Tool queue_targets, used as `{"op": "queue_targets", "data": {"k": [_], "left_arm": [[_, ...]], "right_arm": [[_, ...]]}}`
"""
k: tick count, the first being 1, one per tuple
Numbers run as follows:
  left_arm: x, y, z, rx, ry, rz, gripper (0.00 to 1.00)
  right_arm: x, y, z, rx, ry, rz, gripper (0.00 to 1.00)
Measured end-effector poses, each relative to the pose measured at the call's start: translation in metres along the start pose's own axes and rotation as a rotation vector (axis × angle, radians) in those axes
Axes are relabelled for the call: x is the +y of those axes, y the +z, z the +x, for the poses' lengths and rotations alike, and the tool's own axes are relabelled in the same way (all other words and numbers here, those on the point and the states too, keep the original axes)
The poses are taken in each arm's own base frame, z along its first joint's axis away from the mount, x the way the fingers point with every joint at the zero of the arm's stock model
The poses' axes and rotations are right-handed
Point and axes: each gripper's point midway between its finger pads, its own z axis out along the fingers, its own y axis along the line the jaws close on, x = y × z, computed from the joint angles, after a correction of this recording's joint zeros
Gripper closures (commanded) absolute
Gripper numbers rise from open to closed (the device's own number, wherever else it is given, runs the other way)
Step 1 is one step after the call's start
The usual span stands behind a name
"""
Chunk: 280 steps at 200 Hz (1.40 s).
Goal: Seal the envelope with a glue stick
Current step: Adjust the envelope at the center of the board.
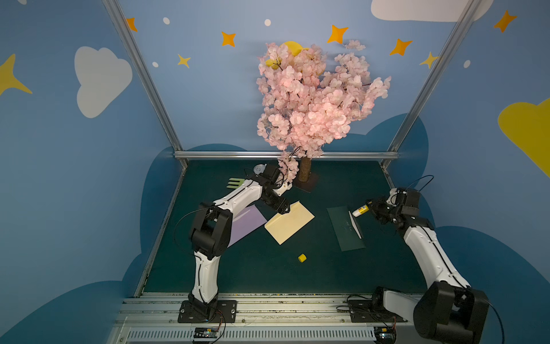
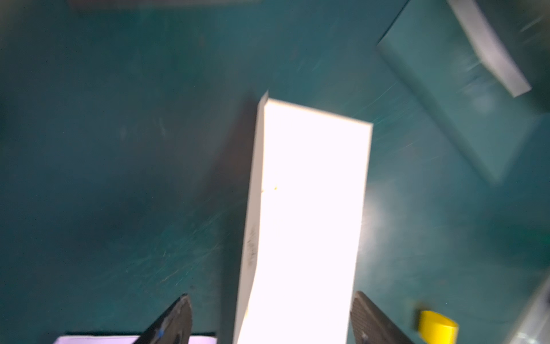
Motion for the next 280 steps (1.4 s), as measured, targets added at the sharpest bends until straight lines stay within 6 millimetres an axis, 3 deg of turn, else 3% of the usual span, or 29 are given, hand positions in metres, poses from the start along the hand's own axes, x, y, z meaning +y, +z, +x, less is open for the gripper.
{"op": "queue_targets", "data": {"k": [22,41,68,105,157,191,244,280], "left_arm": [[-0.038,-0.026,-0.035,-0.118,0.046,0.088,0.16],[-0.075,-0.029,-0.059,-0.178,0.083,0.180,0.16],[-0.116,-0.005,-0.079,-0.193,0.097,0.287,0.16],[-0.142,0.040,-0.072,-0.129,0.039,0.370,0.17],[-0.146,0.048,-0.065,-0.111,-0.009,0.393,0.16],[-0.140,0.051,-0.055,-0.096,-0.029,0.387,0.16],[-0.126,0.050,-0.049,-0.089,-0.063,0.373,0.16],[-0.109,0.039,-0.053,-0.112,-0.086,0.347,0.16]], "right_arm": [[-0.016,-0.017,-0.020,-0.090,0.062,0.045,1.00],[-0.035,-0.025,-0.034,-0.156,0.125,0.102,1.00],[-0.064,-0.025,-0.040,-0.191,0.212,0.169,1.00],[-0.101,0.001,-0.043,-0.161,0.314,0.256,1.00],[-0.138,0.061,-0.031,-0.014,0.442,0.287,1.00],[-0.142,0.095,-0.028,0.068,0.452,0.286,1.00],[-0.105,0.136,-0.036,0.152,0.301,0.230,1.00],[-0.081,0.169,-0.018,0.286,0.189,0.183,1.00]]}}
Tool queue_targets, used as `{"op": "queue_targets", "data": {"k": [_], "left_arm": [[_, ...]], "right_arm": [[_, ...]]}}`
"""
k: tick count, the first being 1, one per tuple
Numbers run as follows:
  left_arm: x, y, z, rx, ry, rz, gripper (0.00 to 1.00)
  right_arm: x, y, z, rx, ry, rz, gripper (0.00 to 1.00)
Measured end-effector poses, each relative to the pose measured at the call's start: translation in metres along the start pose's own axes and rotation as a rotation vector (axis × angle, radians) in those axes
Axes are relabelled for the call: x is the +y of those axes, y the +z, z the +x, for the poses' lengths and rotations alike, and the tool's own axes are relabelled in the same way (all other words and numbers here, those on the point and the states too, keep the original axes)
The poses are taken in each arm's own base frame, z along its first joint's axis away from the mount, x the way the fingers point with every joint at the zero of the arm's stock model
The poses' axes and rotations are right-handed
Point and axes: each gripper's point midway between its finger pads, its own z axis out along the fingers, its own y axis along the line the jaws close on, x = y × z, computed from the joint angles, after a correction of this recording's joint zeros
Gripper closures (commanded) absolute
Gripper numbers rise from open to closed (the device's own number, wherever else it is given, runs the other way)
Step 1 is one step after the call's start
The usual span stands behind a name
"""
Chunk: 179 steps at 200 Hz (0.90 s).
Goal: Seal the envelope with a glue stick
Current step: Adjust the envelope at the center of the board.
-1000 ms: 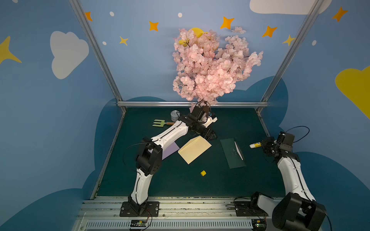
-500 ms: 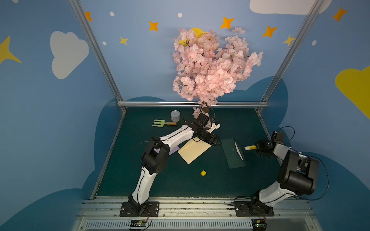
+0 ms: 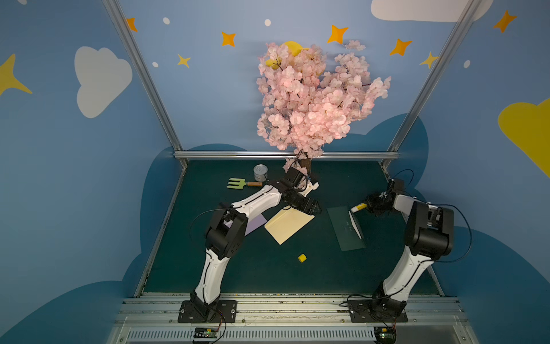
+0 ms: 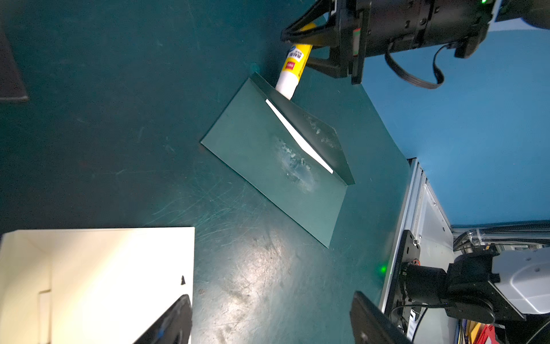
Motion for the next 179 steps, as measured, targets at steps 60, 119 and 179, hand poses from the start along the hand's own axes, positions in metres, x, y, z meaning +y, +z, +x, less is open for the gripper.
{"op": "queue_targets", "data": {"k": [60,119,179], "left_arm": [[0.008,-0.014,0.000,-0.012,-0.006,-0.025,0.16],[0.010,-0.012,0.011,0.027,0.067,-0.035,0.15],[-0.022,0.007,-0.002,0.012,0.388,-0.014,0.08]], "right_arm": [[0.052,0.033,0.048,0.222,-0.244,-0.049,1.00],[0.109,0.018,0.088,0.309,-0.535,-0.081,1.00],[0.121,-0.056,0.035,0.169,-0.396,-0.187,1.00]]}}
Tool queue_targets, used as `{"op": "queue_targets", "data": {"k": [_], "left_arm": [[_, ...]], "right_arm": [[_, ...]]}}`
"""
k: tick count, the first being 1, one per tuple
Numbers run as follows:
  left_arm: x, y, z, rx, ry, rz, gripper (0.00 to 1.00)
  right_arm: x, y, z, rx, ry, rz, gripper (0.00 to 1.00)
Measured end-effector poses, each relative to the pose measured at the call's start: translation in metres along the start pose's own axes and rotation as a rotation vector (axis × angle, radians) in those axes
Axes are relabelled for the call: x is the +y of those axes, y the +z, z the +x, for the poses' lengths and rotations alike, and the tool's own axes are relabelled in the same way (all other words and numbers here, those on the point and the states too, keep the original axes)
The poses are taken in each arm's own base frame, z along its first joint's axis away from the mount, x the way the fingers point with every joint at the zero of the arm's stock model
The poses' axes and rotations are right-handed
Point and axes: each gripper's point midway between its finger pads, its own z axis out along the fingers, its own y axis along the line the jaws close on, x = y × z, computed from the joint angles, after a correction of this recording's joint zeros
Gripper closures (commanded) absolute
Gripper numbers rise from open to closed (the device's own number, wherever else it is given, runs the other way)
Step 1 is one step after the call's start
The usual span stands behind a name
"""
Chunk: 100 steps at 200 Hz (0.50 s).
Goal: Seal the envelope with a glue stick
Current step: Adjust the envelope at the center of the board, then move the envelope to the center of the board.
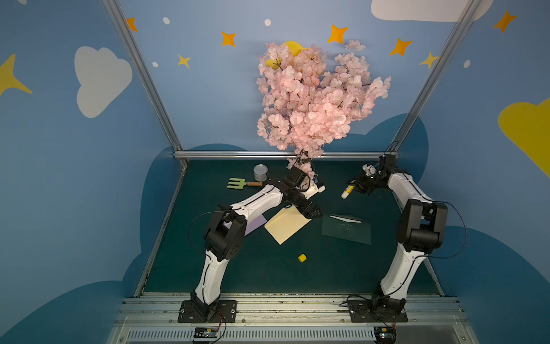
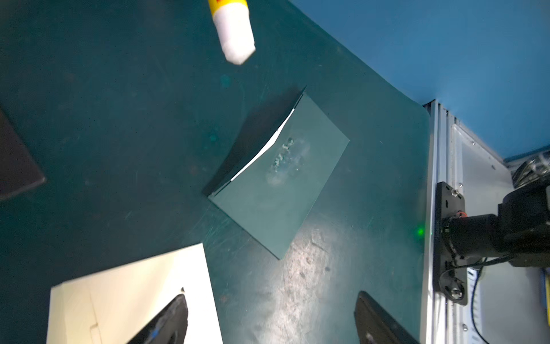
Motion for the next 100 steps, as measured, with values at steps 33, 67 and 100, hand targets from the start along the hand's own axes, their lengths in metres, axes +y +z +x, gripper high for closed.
{"op": "queue_targets", "data": {"k": [33,67,100], "left_arm": [[-0.006,0.029,-0.018,-0.057,0.144,-0.009,0.03],[0.016,0.067,-0.028,-0.088,0.197,-0.012,0.00],[0.033,0.092,-0.050,-0.101,0.192,0.004,0.00]], "right_arm": [[-0.016,-0.056,0.008,-0.124,0.107,-0.004,1.00],[-0.041,-0.063,0.030,-0.137,0.227,-0.011,1.00],[-0.054,-0.053,0.045,-0.106,0.319,-0.057,1.00]]}}
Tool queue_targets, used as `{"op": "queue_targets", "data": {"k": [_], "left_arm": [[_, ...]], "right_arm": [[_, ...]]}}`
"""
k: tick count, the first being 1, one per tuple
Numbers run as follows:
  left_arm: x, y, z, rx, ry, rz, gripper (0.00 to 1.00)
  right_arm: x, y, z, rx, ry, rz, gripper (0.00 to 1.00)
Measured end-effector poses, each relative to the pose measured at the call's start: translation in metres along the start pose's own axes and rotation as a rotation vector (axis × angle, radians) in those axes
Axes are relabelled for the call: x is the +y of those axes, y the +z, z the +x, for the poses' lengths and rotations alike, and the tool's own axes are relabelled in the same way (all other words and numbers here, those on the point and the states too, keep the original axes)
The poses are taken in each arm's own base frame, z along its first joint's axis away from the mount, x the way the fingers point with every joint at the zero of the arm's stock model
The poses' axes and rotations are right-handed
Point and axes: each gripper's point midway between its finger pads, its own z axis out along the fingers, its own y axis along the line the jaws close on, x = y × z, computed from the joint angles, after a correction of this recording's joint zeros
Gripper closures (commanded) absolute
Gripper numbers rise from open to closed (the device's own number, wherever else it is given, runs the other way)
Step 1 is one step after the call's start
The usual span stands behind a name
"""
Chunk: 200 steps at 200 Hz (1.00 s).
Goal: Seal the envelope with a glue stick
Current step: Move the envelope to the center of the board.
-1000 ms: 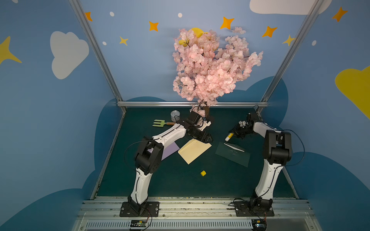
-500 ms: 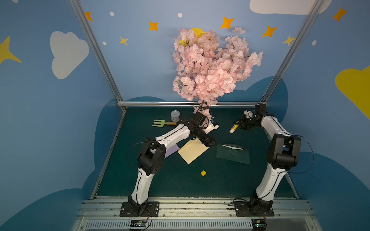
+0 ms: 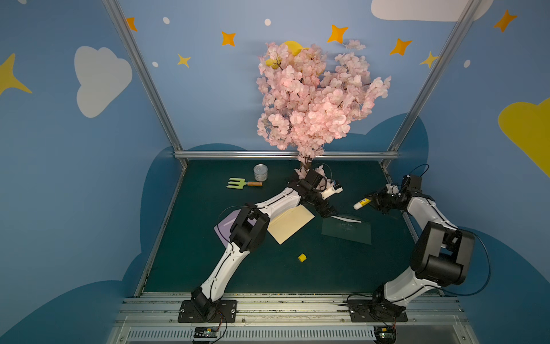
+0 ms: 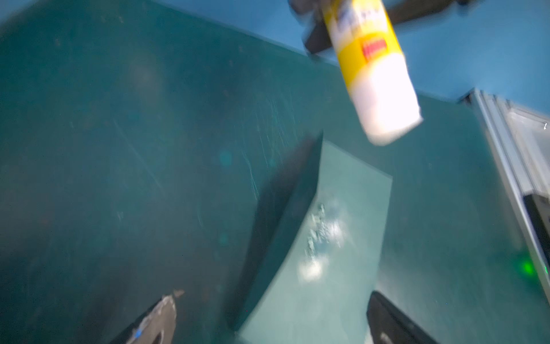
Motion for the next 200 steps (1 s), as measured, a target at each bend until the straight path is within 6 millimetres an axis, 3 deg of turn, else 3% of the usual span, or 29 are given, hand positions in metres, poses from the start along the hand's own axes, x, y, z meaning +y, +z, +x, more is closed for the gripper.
{"op": "queue_targets", "data": {"k": [22,30,50,82,101,114,165,200], "left_arm": [[0.007,0.008,-0.030,-0.042,0.001,0.016,0.00],[0.004,0.008,-0.033,-0.042,-0.010,0.031,0.00],[-0.012,0.009,-0.025,-0.003,-0.060,0.086,0.00],[-0.035,0.024,0.018,0.111,-0.169,0.155,0.00],[-0.041,0.034,0.032,0.147,-0.213,0.169,0.00],[-0.041,0.037,0.032,0.149,-0.231,0.162,0.00],[-0.032,0.039,0.000,0.064,-0.247,0.092,0.00],[-0.027,0.052,0.004,0.050,-0.255,0.071,0.03]], "right_arm": [[-0.001,0.000,0.005,0.009,0.038,-0.048,1.00],[0.000,0.000,0.006,0.011,0.044,-0.066,1.00],[0.001,-0.004,0.006,0.005,0.065,-0.108,1.00],[-0.008,-0.019,-0.002,-0.041,0.139,-0.172,1.00],[-0.013,-0.030,-0.006,-0.070,0.185,-0.213,1.00],[-0.012,-0.036,-0.011,-0.086,0.205,-0.248,1.00],[-0.001,-0.043,-0.013,-0.076,0.224,-0.360,1.00],[0.000,-0.043,-0.013,-0.059,0.241,-0.423,1.00]]}}
